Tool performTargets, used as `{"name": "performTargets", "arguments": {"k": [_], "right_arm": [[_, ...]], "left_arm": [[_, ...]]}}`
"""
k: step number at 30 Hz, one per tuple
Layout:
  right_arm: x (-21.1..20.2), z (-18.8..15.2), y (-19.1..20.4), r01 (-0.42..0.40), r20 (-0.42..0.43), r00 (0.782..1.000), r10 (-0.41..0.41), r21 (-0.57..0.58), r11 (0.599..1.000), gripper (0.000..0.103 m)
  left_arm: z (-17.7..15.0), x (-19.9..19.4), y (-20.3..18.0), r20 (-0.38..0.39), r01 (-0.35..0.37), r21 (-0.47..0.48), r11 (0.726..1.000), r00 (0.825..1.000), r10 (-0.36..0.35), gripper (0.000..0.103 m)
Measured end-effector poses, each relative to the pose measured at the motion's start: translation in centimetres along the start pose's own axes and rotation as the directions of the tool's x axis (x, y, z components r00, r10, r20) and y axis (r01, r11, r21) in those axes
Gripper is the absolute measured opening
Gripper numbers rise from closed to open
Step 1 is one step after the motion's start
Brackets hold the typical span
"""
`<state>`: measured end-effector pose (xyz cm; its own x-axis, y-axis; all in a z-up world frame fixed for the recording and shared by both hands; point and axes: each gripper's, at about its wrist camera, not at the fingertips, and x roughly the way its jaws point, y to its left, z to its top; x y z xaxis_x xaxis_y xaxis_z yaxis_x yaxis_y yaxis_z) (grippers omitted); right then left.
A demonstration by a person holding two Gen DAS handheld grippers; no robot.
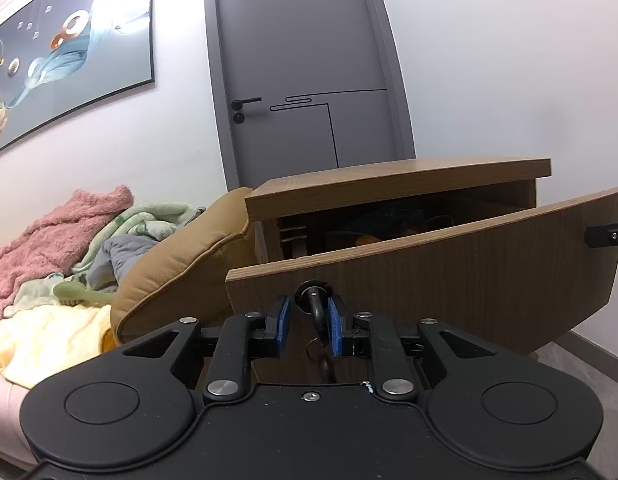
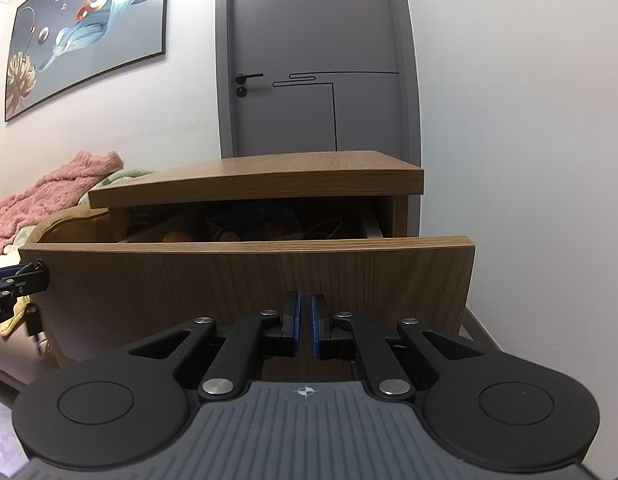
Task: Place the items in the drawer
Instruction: 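Push the drawer shut with the left tool while the right tool presses the drawer front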
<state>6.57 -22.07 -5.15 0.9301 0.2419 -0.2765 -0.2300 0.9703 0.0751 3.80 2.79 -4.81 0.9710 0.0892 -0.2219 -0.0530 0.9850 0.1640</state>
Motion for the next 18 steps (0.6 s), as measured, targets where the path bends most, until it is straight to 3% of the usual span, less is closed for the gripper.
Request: {"name": "performTargets", "arguments": {"k": [12, 18], "right_arm": [[3.5, 0.7, -1.3, -0.020, -0.001, 1.000, 0.020, 0.063, 0.998, 0.007], [5.0, 1.3, -1.5, -0.031, -0.016, 0.999, 0.033, 0.090, 0.995, 0.007]], "left_arm": [[0.1, 4.0, -0.1, 0.025, -0.014, 0.007, 1.000, 1.000, 0.014, 0.022], [1.0, 6.0, -0.3, -0.031, -0.025, -0.049, 0.998, 0.999, 0.023, 0.021]]}}
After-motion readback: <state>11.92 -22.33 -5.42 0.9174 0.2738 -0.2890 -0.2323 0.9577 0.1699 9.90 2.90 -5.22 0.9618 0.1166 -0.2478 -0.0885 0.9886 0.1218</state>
